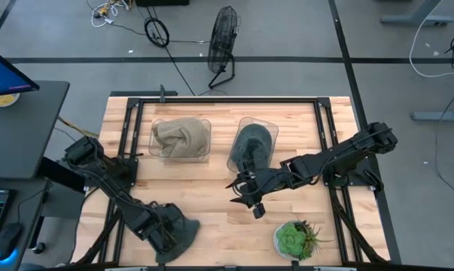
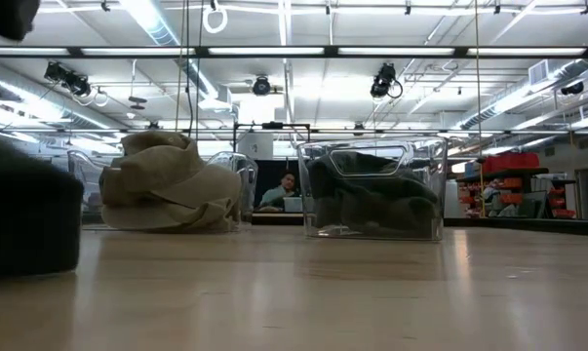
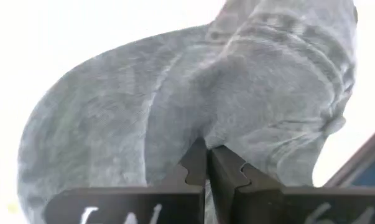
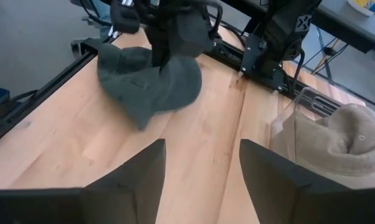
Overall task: Pick & Place hat
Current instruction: Stack the black cap into the right transparent bin
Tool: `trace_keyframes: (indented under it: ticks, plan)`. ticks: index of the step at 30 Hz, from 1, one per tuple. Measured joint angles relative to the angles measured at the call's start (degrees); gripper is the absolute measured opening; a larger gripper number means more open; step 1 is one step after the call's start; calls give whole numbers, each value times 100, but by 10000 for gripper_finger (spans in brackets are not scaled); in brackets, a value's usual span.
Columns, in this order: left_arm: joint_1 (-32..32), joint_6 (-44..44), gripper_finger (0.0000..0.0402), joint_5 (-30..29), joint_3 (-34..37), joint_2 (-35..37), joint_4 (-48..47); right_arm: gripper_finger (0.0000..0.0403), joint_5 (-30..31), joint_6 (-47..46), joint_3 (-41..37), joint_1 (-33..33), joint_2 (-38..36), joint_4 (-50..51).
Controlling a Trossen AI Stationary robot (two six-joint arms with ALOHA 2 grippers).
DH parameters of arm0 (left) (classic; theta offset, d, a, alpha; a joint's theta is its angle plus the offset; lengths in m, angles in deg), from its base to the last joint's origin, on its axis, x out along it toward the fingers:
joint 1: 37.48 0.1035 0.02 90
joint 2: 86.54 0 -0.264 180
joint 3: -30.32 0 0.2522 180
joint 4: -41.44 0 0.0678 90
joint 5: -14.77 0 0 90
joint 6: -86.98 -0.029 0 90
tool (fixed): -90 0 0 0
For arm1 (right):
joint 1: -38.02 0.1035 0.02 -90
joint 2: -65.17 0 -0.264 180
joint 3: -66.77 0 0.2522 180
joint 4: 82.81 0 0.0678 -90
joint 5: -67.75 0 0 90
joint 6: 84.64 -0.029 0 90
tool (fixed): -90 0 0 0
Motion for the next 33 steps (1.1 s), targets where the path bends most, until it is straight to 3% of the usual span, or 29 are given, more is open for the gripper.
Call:
trace_keyframes:
  ticks: [3,13,19,22,28,33]
  plan:
    - [66,-431,5,-284,-149,0,-42,210,0,84,0,2,0,-3]
    - [278,-1179,29,-339,-157,0,-85,210,-2,18,0,2,-4,87]
    - [450,-1321,6,-551,-231,-2,-169,210,0,66,0,2,-4,88]
    - [515,-2015,4,-715,-576,-2,-492,209,2,267,0,2,-16,94]
    - [776,-3538,3,-2060,-1769,6,-1542,201,326,142,2,7,-228,463]
    - [1325,-5862,3,-2821,-2424,4,-1721,198,1083,-312,2,93,-751,1541]
